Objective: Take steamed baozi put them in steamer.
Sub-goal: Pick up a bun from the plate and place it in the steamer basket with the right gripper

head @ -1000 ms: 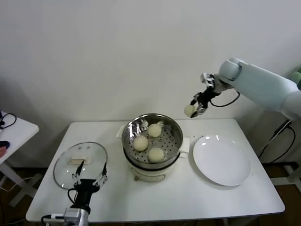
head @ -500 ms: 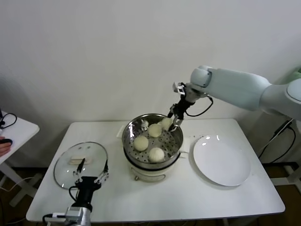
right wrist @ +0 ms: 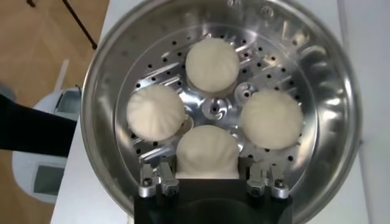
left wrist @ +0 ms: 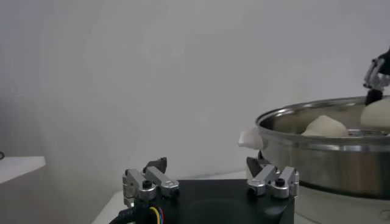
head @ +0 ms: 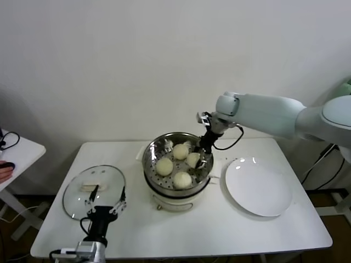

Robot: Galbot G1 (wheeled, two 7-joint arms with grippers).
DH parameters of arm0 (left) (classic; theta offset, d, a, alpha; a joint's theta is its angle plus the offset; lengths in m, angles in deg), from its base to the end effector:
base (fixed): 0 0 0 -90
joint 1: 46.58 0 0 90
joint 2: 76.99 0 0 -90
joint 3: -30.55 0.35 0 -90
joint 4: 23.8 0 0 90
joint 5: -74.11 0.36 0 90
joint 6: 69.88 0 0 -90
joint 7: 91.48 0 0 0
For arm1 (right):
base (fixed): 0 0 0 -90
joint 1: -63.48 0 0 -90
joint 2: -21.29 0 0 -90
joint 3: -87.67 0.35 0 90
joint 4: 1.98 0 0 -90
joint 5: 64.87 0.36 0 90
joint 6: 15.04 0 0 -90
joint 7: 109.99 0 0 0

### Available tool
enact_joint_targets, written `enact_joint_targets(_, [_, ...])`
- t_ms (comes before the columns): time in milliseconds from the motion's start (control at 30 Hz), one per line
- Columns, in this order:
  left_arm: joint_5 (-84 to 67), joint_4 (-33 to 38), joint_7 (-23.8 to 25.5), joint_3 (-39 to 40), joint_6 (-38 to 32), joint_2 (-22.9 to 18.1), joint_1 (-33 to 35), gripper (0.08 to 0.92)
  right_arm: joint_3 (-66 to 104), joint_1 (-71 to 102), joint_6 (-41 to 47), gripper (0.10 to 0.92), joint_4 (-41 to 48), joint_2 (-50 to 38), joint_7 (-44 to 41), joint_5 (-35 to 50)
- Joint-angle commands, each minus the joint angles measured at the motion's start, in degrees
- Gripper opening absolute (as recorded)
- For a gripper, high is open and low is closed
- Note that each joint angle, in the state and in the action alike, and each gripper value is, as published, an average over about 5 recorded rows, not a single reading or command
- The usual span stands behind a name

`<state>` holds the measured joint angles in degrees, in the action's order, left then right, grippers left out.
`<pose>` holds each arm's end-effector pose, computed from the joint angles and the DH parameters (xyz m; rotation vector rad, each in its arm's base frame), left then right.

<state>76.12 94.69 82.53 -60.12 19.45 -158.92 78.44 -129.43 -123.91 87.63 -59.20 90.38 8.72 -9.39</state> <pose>0.1581 0.0287 -0.3257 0.0565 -3.0391 -0.2524 0.6137 0.0310 -0.1045 1.5465 -1.3778 1.0259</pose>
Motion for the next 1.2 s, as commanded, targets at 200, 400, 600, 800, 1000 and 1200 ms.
enact_joint_targets(200, [-0.2,-0.5,0.1,0.1,0.0,0.2,-0.3,0.823,-0.3,2.2,0.1,0.639,2.2,0.5,0.3,-2.0])
enact_joint_targets(400, [-0.2,-0.6,0.1,0.2,0.1,0.2,-0.5,0.823,0.0,2.3,0.0,0.639,3.0,0.8,0.3,-2.4])
enact_joint_targets(600, [-0.2,-0.5,0.1,0.2,0.0,0.2,-0.5,0.823,0.5,2.8,0.0,0.642,3.3,1.2,0.4,-2.8])
enact_joint_targets(800, [-0.2,-0.5,0.1,0.0,-0.1,0.3,-0.2,0.823,1.4,3.3,-0.2,0.648,3.6,1.3,0.6,-3.6])
enact_joint_targets(1000, [-0.4,-0.6,0.0,-0.4,-0.1,0.5,0.0,0.823,1.8,3.0,-0.5,0.761,3.8,1.2,-0.1,-3.8])
enact_joint_targets(1200, [-0.4,-0.6,0.0,-0.5,-0.2,0.6,0.1,0.823,2.0,1.9,-0.5,0.82,3.6,1.6,-0.9,-3.1])
